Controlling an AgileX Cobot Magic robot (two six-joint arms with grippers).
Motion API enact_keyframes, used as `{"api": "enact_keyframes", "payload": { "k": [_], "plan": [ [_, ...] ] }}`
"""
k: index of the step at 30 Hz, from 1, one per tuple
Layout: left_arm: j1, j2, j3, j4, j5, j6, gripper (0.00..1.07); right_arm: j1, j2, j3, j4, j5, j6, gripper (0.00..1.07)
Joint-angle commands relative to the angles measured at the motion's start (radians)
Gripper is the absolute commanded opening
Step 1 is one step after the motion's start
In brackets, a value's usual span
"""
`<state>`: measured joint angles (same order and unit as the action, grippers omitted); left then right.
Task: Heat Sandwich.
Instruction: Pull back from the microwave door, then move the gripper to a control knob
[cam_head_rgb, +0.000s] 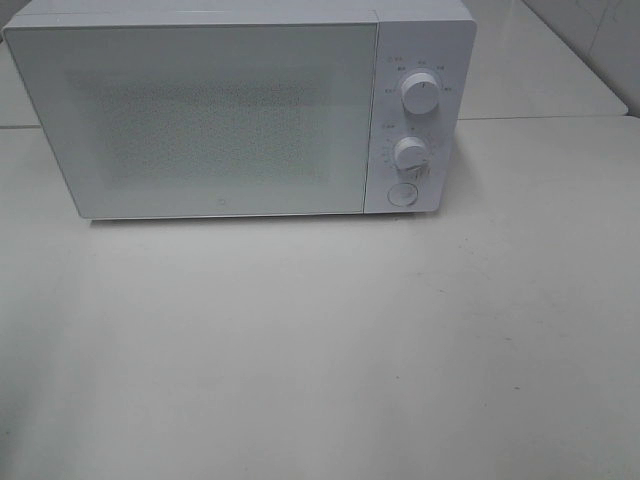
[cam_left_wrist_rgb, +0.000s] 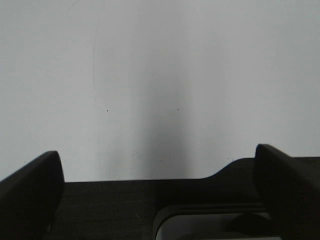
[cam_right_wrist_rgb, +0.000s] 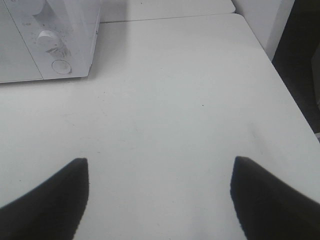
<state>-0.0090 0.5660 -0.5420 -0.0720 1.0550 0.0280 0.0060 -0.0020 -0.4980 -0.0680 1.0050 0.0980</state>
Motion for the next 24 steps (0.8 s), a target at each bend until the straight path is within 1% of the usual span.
{"api": "enact_keyframes", "payload": {
  "k": [1, 3, 5, 8, 11, 12, 15, 22, 24],
  "plan": [
    [0.005, -0.093, 0.022, 0.007, 0.014, -0.010, 0.97, -0.005, -0.030, 0.001, 0.002, -0.007, -0.005, 0.76],
    [0.005, -0.115, 0.028, 0.005, 0.016, -0.010, 0.97, -0.005, -0.030, 0.001, 0.002, -0.007, -0.005, 0.76],
    [0.005, -0.201, 0.027, 0.005, 0.016, -0.010, 0.97, -0.005, -0.030, 0.001, 0.002, -0.007, -0.005, 0.76],
    [0.005, -0.253, 0.027, 0.005, 0.016, -0.010, 0.97, -0.005, -0.030, 0.001, 0.002, -0.007, -0.005, 0.76],
    [0.005, -0.351, 0.027, 0.005, 0.016, -0.010, 0.97, -0.005, -0.030, 0.001, 0.002, -0.007, -0.005, 0.76],
    [0.005, -0.351, 0.027, 0.005, 0.016, -0.010, 0.97, -0.005, -0.030, 0.001, 0.002, -0.007, -0.005, 0.76],
    [0.005, -0.419, 0.027, 0.005, 0.016, -0.007, 0.97, -0.005, -0.030, 0.001, 0.002, -0.007, -0.005, 0.76],
    [0.005, -0.468, 0.027, 0.005, 0.016, -0.007, 0.97, -0.005, -0.030, 0.001, 0.002, -0.007, -0.005, 0.76],
    [0.005, -0.505, 0.027, 0.005, 0.015, -0.007, 0.97, -0.005, -0.030, 0.001, 0.002, -0.007, -0.005, 0.76]
  ]
}}
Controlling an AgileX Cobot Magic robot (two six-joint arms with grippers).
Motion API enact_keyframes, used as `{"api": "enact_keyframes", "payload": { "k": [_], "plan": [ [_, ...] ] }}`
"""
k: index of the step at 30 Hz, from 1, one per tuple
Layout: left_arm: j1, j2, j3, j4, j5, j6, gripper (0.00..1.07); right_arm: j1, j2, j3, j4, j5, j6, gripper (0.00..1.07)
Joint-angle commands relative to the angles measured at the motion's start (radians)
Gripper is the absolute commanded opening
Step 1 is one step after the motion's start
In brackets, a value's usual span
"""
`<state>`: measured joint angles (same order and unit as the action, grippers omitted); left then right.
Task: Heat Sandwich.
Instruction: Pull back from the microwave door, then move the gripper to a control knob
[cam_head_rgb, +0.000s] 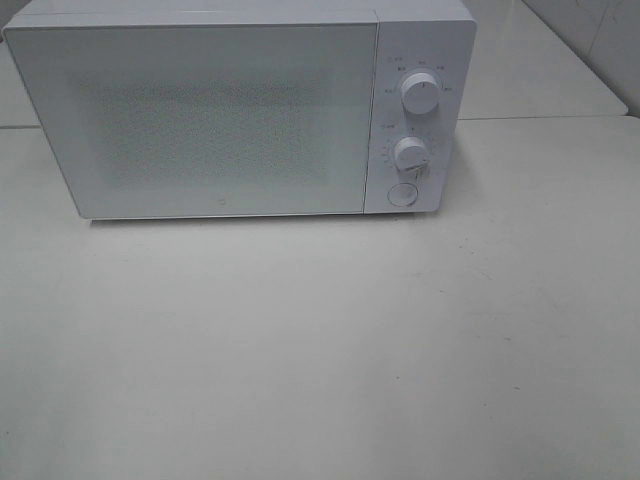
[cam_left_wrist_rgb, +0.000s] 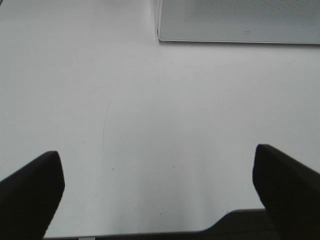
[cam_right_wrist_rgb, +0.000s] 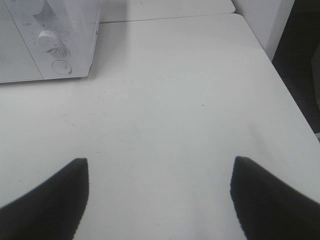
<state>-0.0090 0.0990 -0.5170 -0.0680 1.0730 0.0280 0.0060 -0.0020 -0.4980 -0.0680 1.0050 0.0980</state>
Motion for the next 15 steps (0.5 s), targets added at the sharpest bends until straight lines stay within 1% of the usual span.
{"api": "enact_keyframes", "payload": {
  "k": [1, 2, 5, 15],
  "plan": [
    [0.005, -0.057, 0.002, 0.001, -0.003, -0.007, 0.97, -0.005, -0.030, 0.001, 0.002, -0.007, -0.005, 0.76],
    [0.005, -0.057, 0.002, 0.001, -0.003, -0.007, 0.97, -0.005, -0.030, 0.001, 0.002, -0.007, -0.005, 0.76],
    [0.005, -0.135, 0.002, 0.003, -0.003, -0.007, 0.97, -0.005, -0.030, 0.001, 0.002, -0.007, -0.005, 0.76],
    [0.005, -0.129, 0.002, -0.001, -0.003, -0.007, 0.97, -0.005, -0.024, 0.001, 0.002, -0.007, -0.005, 0.76]
  ]
}}
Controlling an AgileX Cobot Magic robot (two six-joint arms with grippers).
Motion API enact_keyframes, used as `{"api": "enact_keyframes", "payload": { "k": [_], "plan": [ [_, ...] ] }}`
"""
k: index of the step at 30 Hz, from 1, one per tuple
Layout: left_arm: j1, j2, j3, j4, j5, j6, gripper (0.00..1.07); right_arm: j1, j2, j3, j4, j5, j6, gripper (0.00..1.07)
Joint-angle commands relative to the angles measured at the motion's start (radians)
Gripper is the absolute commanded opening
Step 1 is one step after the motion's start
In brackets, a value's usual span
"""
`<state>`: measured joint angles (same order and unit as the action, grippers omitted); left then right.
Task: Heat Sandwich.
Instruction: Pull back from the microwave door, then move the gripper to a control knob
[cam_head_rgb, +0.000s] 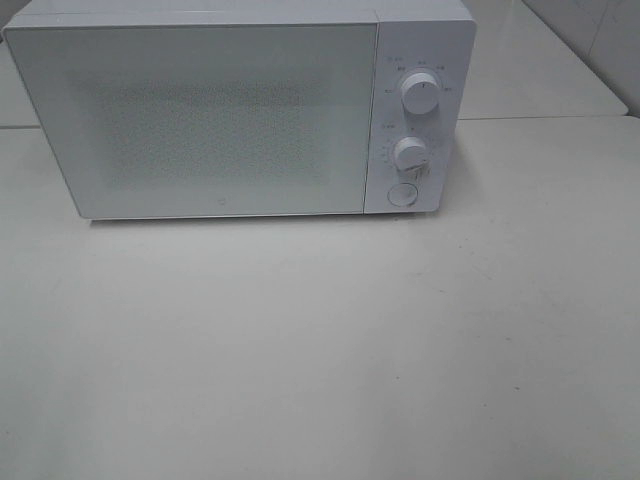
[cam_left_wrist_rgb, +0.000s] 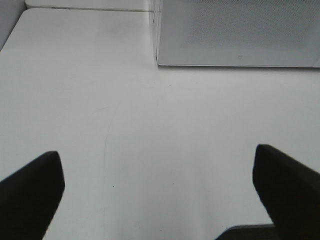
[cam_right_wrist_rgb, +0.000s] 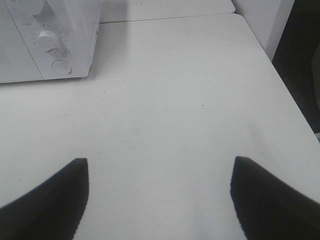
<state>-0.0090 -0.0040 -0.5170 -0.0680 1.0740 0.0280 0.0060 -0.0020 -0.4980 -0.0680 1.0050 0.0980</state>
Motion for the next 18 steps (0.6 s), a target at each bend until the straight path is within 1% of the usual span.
{"api": "enact_keyframes", "payload": {
  "k": [1, 18],
  "plan": [
    [0.005, -0.025, 0.002, -0.001, -0.004, -0.007, 0.97, -0.005, -0.024, 0.001, 0.002, -0.007, -0.005, 0.76],
    [0.005, -0.025, 0.002, -0.001, -0.004, -0.007, 0.97, -0.005, -0.024, 0.001, 0.002, -0.007, -0.005, 0.76]
  ]
}}
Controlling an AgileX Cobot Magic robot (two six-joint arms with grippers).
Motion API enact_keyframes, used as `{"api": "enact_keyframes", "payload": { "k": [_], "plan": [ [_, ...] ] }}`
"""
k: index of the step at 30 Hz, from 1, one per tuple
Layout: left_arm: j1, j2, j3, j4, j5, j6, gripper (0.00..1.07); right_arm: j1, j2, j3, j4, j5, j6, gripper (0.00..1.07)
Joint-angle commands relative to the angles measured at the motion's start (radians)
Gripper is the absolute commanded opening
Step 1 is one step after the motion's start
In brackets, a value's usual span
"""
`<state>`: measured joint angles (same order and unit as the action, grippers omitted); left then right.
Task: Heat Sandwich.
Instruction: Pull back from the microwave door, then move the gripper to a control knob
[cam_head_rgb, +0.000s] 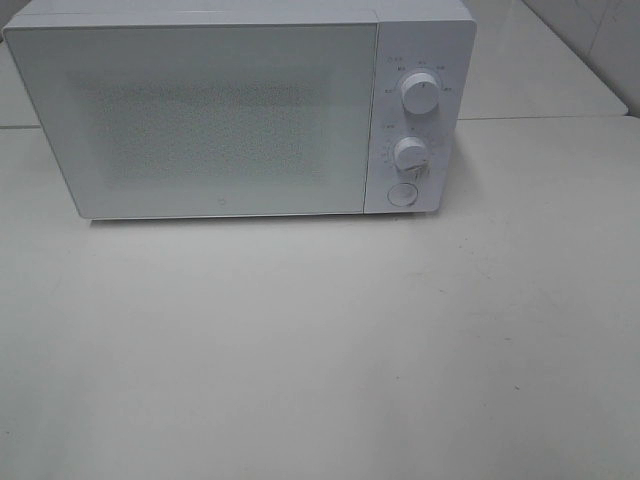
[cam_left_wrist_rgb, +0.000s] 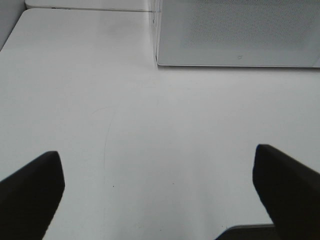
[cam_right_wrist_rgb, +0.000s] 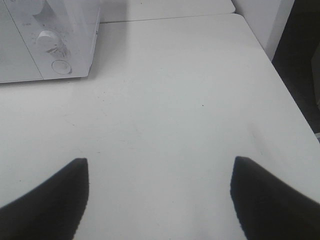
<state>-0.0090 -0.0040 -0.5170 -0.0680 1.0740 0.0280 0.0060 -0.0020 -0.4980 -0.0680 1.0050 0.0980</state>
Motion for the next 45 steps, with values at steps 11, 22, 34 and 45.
{"api": "enact_keyframes", "payload": {
  "k": [11, 22, 34, 45],
  "plan": [
    [0.005, -0.025, 0.002, -0.001, -0.004, -0.007, 0.97, -0.002, -0.018, 0.001, 0.007, -0.007, -0.002, 0.76],
    [0.005, -0.025, 0.002, -0.001, -0.004, -0.007, 0.97, -0.002, 0.001, -0.044, 0.002, -0.099, -0.020, 0.81],
    [0.005, -0.025, 0.002, -0.001, -0.004, -0.007, 0.97, -0.002, 0.296, -0.039, 0.008, -0.382, -0.019, 0.80],
    [0.005, -0.025, 0.002, -0.001, -0.004, -0.007, 0.97, -0.002, 0.565, -0.039, 0.008, -0.656, -0.001, 0.78]
  ]
}}
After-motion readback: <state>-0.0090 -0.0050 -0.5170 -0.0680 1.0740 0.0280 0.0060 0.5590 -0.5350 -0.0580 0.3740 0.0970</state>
